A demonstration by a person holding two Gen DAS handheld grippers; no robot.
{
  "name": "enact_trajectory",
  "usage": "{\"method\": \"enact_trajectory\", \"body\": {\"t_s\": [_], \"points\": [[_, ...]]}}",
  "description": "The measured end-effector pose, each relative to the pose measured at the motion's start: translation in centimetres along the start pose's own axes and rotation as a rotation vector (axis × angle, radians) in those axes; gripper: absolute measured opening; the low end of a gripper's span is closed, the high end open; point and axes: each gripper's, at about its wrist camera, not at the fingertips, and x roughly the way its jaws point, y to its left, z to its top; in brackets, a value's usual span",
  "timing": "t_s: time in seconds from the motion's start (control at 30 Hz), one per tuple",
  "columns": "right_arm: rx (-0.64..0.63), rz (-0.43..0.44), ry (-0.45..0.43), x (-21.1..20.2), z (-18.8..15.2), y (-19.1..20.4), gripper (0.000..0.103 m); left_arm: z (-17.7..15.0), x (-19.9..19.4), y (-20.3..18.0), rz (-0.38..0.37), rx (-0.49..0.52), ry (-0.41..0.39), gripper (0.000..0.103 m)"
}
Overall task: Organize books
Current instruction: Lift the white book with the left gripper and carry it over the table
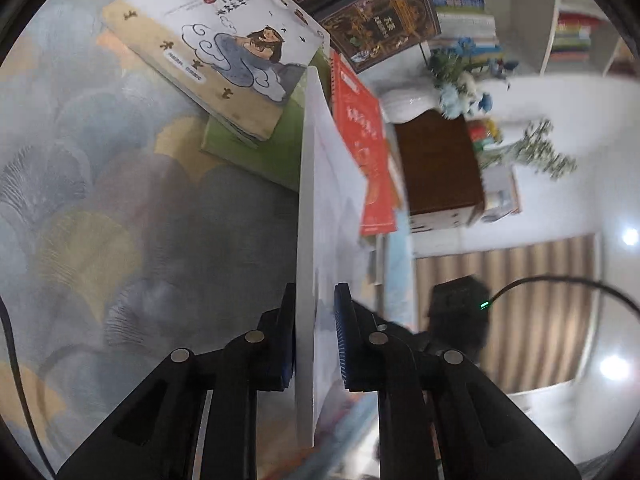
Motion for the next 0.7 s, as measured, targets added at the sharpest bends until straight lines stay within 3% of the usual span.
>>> {"method": "enact_trajectory", "body": {"t_s": [0.2, 0.3, 0.4, 0.57, 0.7], "points": [[0.002, -0.008, 0.007, -0.4, 0.2, 0.9, 0.061, -0.4, 0.6, -2.4, 0.120, 0.102, 0.003, 0.013], [-0.013, -0.038, 0.003, -0.7, 0.4, 1.5, 0.063, -0.3, 0.9, -2.3, 0.075, 0.055, 0.018, 0.013], [-0.003, -0.032, -0.004, -1.5, 0.7, 1.8, 0.070, 0.3, 0.8, -1.2, -0.041, -0.077, 0.041, 0.013], [0.045, 0.037, 0.023, -2.0, -0.1, 0.5, 0.079, 0.9, 0.9, -1.5, -0.095, -0.133, 0.049, 0.013], [0.173, 0.144, 0.037, -1.5, -1.4, -2.3, 0.087, 1.0, 1.4, -1.2, -0.141, -0.189, 0.068, 0.013]]}}
